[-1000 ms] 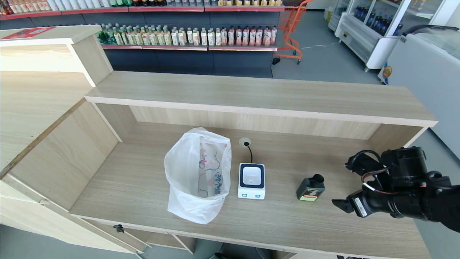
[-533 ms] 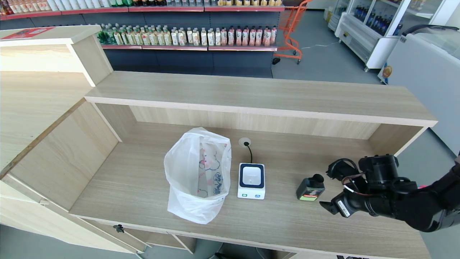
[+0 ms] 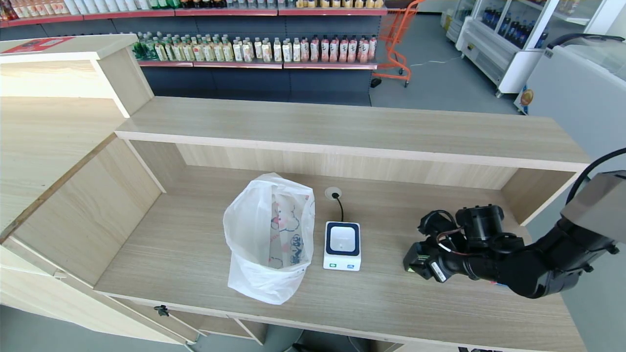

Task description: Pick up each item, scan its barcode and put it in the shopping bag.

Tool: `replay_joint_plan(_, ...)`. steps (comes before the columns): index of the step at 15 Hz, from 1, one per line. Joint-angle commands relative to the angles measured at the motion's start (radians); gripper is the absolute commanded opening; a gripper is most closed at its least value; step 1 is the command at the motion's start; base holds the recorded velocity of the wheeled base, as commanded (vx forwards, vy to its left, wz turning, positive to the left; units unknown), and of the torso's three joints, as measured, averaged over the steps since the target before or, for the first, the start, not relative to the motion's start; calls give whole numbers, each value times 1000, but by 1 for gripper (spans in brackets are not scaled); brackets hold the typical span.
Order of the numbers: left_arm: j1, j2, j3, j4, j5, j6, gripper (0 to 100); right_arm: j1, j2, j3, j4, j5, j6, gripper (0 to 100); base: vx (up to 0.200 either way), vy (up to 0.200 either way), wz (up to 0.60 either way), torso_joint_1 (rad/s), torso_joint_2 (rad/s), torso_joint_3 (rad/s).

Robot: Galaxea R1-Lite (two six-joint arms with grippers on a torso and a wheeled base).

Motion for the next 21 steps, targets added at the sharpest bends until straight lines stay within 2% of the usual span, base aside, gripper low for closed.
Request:
replay_joint_plan(1, 0, 0, 0, 0, 0, 0, 100, 13, 48, -40, 0, 7, 0, 100, 0, 0, 0, 0, 0, 0)
replay_joint_plan(7, 0, 0, 0, 0, 0, 0, 100, 54, 107, -136, 0, 19, 8, 100, 0, 0, 0, 0, 0, 0)
replay_joint_plan(8, 0, 0, 0, 0, 0, 0, 100, 57, 114, -147, 0, 19, 8, 0, 0, 0, 0, 0, 0, 0)
replay_joint_plan(12, 0, 0, 0, 0, 0, 0, 100, 77, 104, -127, -1, 18, 26, 0, 0, 0, 0, 0, 0, 0)
replay_joint_plan(16, 0, 0, 0, 0, 0, 0, 100, 100, -36, -44, -30, 13, 195, 0, 0, 0, 0, 0, 0, 0)
replay_joint_plan(18, 0, 0, 0, 0, 0, 0, 100, 94, -162, 37, -35, 10, 209, 0, 0, 0, 0, 0, 0, 0)
replay_joint_plan(19, 0, 0, 0, 0, 0, 0, 100, 73, -280, 129, -60, 8, 206, 0, 0, 0, 0, 0, 0, 0)
replay_joint_plan(20, 0, 0, 0, 0, 2, 0, 100, 39, -390, 229, -96, 7, 171, 0, 0, 0, 0, 0, 0, 0)
replay_joint_plan(21, 0, 0, 0, 0, 0, 0, 100, -2, -525, 335, -96, 8, 42, 0, 0, 0, 0, 0, 0, 0)
